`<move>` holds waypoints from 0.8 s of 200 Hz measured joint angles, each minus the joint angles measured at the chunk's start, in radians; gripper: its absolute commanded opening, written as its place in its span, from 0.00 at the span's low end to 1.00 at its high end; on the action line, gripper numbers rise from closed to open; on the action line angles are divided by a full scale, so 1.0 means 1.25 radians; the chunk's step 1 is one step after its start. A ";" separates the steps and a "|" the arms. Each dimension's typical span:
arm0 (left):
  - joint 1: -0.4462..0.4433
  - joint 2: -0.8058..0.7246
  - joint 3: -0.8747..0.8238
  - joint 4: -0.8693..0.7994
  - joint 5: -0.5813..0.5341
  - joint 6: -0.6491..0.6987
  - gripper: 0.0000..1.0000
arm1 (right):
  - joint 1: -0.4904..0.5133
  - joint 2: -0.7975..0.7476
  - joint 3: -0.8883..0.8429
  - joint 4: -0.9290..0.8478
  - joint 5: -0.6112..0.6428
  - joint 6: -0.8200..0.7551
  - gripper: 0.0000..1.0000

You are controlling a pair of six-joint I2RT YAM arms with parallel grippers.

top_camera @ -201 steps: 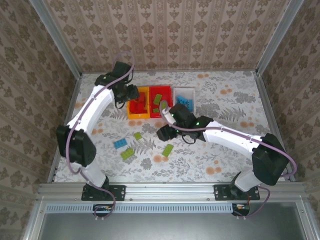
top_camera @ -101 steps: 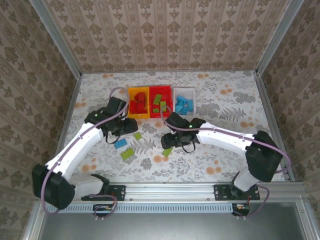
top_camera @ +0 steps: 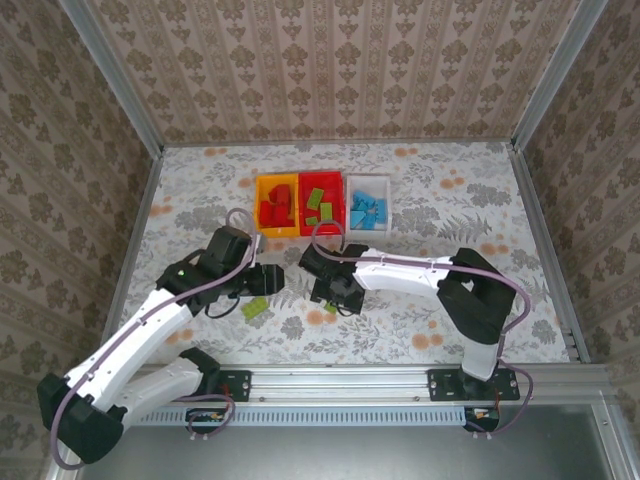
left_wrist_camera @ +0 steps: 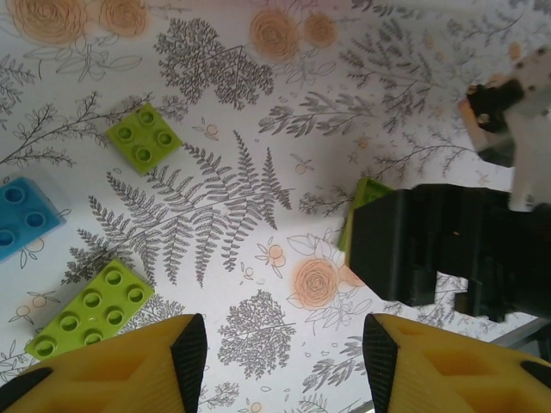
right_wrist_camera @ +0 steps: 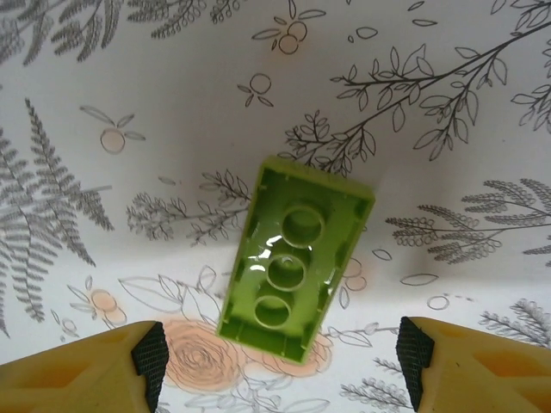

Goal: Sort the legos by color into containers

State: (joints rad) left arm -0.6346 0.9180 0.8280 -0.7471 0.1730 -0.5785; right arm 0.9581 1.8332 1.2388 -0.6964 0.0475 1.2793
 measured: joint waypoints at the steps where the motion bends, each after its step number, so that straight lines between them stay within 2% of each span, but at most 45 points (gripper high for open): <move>1: 0.000 -0.002 0.000 0.000 0.000 0.000 0.54 | 0.000 0.001 0.001 0.000 0.000 0.002 0.71; 42: 0.000 -0.026 0.000 0.000 0.000 0.000 0.54 | -0.006 0.057 0.005 0.005 0.002 0.051 0.56; 87: -0.001 -0.024 0.000 0.000 0.000 0.001 0.53 | -0.020 0.063 0.019 0.006 0.011 0.048 0.29; 106: -0.001 -0.024 0.000 0.001 -0.001 0.001 0.53 | -0.020 0.063 0.037 0.009 0.039 0.018 0.25; 131: -0.001 -0.020 0.017 0.006 -0.004 0.003 0.53 | -0.030 0.042 0.081 0.006 0.099 -0.065 0.24; 160: -0.002 0.014 0.064 0.049 -0.013 0.011 0.53 | -0.088 -0.010 0.141 0.019 0.139 -0.185 0.24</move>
State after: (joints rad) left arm -0.6365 0.9356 0.9077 -0.6865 0.1566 -0.5648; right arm 0.8486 1.8210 1.4151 -0.6724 0.2218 1.0485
